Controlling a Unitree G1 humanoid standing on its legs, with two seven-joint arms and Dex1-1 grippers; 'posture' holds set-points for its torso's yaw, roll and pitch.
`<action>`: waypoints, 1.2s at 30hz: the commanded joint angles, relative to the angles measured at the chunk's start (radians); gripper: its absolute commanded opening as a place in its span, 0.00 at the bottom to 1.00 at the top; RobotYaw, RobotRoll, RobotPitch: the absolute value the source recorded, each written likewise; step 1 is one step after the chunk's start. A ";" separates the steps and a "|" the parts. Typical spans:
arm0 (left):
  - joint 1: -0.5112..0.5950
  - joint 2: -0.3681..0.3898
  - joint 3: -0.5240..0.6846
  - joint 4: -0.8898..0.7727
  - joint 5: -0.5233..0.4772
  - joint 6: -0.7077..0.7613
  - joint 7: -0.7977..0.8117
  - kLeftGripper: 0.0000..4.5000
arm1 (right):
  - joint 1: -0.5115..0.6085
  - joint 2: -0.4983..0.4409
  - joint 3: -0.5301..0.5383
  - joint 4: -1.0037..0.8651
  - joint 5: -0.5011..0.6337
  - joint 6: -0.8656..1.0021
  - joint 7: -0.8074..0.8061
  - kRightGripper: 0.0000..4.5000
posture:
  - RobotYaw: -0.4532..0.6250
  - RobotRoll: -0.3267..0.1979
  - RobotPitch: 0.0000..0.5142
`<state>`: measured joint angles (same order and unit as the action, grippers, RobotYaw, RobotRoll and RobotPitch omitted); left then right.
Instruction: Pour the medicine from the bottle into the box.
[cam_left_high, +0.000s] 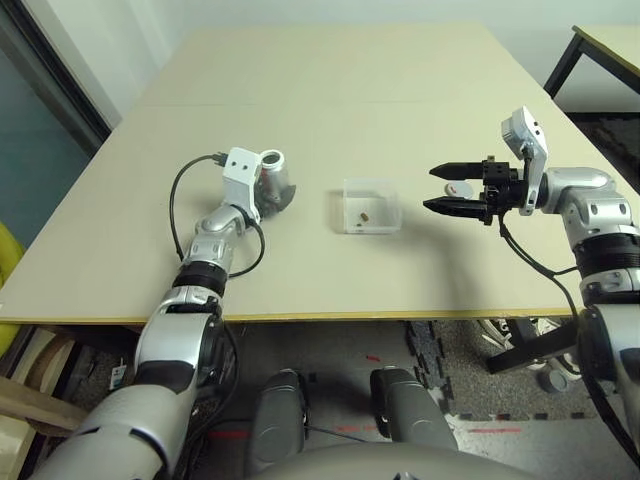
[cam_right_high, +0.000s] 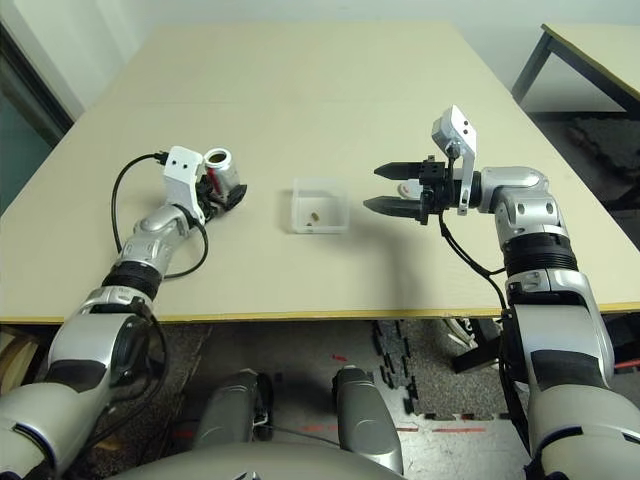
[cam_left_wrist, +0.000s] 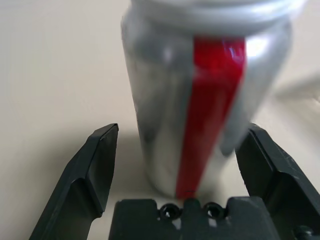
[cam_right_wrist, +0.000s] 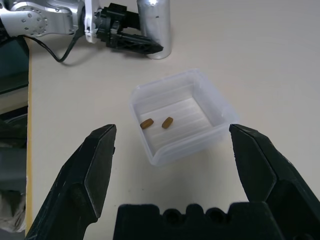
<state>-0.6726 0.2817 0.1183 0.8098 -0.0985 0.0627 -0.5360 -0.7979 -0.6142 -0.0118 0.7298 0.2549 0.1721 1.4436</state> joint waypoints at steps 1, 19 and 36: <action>0.083 0.014 -0.013 -0.168 -0.031 0.101 -0.031 0.99 | 0.007 -0.004 0.002 0.008 -0.003 -0.005 0.002 1.00 | 0.28 0.62 0.18; 0.434 0.099 0.120 -0.809 -0.238 0.418 -0.051 0.99 | 0.001 0.002 -0.106 0.016 0.077 0.089 -0.102 1.00 | 0.32 0.62 0.23; 0.160 0.318 0.247 -0.237 -0.170 0.136 0.032 0.99 | 0.098 -0.006 -0.314 0.000 0.087 -0.045 -0.583 1.00 | 0.31 0.62 0.22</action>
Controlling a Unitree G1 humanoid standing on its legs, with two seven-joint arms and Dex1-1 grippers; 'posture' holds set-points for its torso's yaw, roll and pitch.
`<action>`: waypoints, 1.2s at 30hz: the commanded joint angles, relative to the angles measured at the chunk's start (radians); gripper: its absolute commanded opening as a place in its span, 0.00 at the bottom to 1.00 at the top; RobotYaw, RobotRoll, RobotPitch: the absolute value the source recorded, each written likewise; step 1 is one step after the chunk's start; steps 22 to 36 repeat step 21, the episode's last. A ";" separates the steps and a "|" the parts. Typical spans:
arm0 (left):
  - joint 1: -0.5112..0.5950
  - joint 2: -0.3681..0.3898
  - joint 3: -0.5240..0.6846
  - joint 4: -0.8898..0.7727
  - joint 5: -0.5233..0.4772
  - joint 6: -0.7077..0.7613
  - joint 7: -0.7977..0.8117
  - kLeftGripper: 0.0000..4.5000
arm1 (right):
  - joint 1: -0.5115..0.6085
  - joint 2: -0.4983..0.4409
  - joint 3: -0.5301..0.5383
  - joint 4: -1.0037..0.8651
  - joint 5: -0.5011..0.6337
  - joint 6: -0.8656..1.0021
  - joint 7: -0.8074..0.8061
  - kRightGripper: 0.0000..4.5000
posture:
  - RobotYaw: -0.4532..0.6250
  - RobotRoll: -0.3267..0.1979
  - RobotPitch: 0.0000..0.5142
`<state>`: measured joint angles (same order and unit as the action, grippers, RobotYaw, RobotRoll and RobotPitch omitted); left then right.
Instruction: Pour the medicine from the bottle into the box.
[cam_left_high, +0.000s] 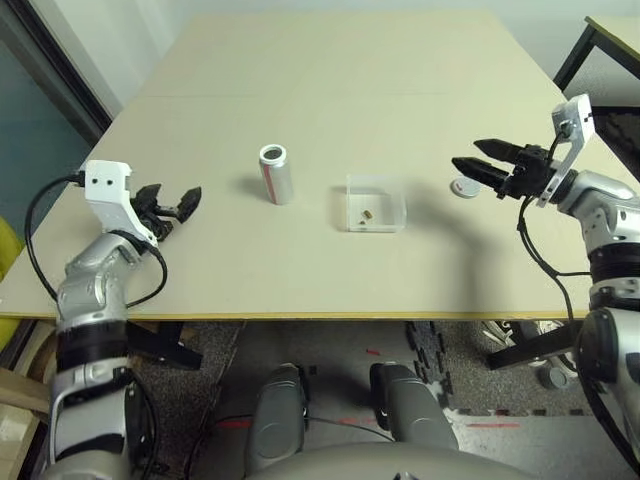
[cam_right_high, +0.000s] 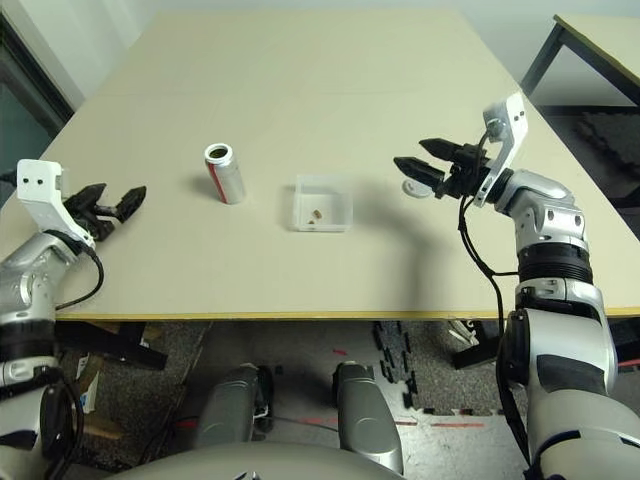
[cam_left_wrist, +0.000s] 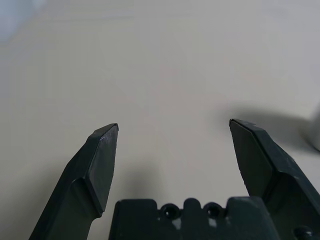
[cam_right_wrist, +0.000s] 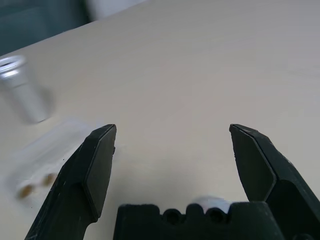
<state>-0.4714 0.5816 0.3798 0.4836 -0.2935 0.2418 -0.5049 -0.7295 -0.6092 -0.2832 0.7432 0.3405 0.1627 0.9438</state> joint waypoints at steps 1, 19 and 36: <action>-0.063 0.021 -0.019 0.121 0.030 -0.060 0.001 0.99 | 0.042 -0.014 -0.055 -0.018 0.000 -0.051 -0.112 1.00 | 0.30 0.62 0.23; -0.221 0.044 -0.040 0.401 0.062 -0.213 0.018 0.99 | 0.159 -0.078 -0.109 0.012 -0.014 -0.179 -0.308 1.00 | 0.25 0.62 0.26; -0.225 0.050 -0.039 0.412 0.062 -0.222 0.020 0.99 | 0.158 -0.075 -0.108 0.014 -0.011 -0.177 -0.311 1.00 | 0.25 0.62 0.26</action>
